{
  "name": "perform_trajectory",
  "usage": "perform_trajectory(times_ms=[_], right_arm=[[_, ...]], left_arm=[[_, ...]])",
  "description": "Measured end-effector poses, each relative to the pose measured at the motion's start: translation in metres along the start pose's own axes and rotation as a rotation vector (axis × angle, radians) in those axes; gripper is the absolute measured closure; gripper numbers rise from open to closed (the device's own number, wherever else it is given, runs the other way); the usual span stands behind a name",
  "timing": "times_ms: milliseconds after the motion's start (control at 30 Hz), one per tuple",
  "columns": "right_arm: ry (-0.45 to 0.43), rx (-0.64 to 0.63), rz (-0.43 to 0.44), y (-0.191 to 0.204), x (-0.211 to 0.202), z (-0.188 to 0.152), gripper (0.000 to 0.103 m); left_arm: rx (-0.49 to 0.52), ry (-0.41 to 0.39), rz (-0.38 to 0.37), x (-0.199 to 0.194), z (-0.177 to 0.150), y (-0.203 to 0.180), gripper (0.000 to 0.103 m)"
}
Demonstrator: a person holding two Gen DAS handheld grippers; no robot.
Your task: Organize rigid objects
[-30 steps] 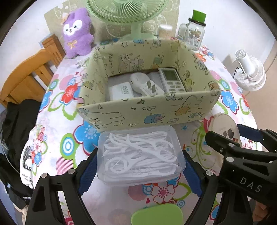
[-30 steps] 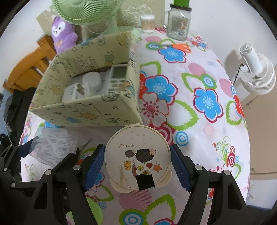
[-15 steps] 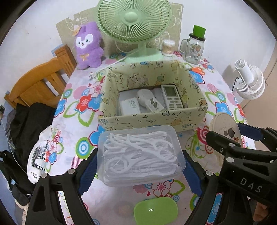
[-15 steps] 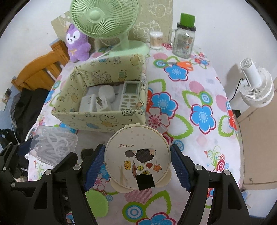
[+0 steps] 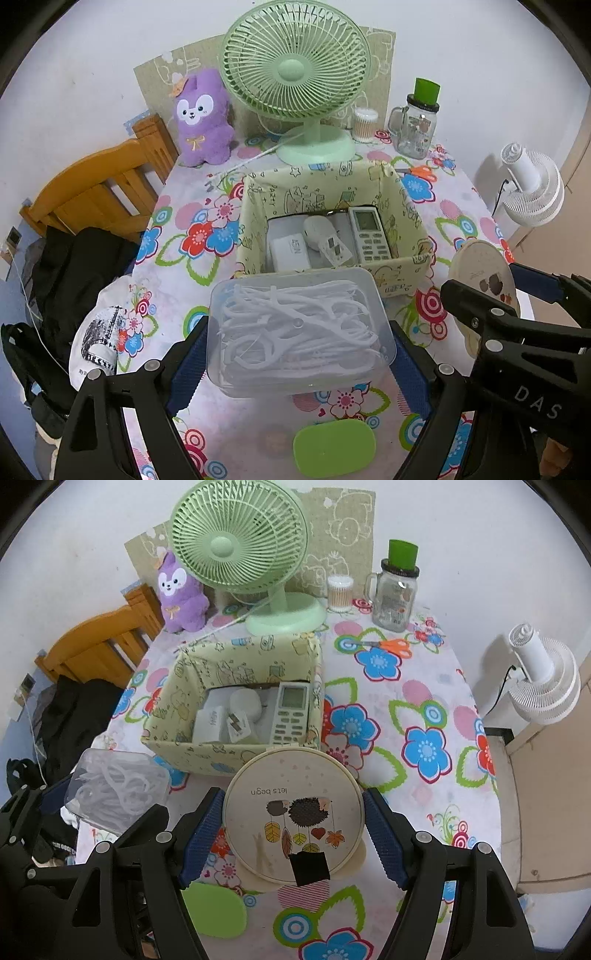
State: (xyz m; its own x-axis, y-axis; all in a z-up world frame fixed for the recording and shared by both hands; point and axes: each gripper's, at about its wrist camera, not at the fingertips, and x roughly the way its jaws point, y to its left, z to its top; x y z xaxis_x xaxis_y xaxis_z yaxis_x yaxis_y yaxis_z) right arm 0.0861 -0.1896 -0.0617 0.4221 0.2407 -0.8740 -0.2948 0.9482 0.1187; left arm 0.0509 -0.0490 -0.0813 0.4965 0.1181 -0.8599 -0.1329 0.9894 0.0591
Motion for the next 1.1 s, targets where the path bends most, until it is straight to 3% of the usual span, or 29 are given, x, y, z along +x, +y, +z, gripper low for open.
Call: perform_trajectory(times_ms=[667,1100], right_arm=[[-0.038,0.039,-0.002,0.014,-0.016,0.029,0.026],[-0.039,0.053,-0.019,0.02,-0.001,0.054,0.026]], left_arm=[[0.038,-0.023,-0.014,-0.009,0.033,0.013,0.013],[0.055,-0.02,-0.031,0.011,0.059,0.022,0.013]])
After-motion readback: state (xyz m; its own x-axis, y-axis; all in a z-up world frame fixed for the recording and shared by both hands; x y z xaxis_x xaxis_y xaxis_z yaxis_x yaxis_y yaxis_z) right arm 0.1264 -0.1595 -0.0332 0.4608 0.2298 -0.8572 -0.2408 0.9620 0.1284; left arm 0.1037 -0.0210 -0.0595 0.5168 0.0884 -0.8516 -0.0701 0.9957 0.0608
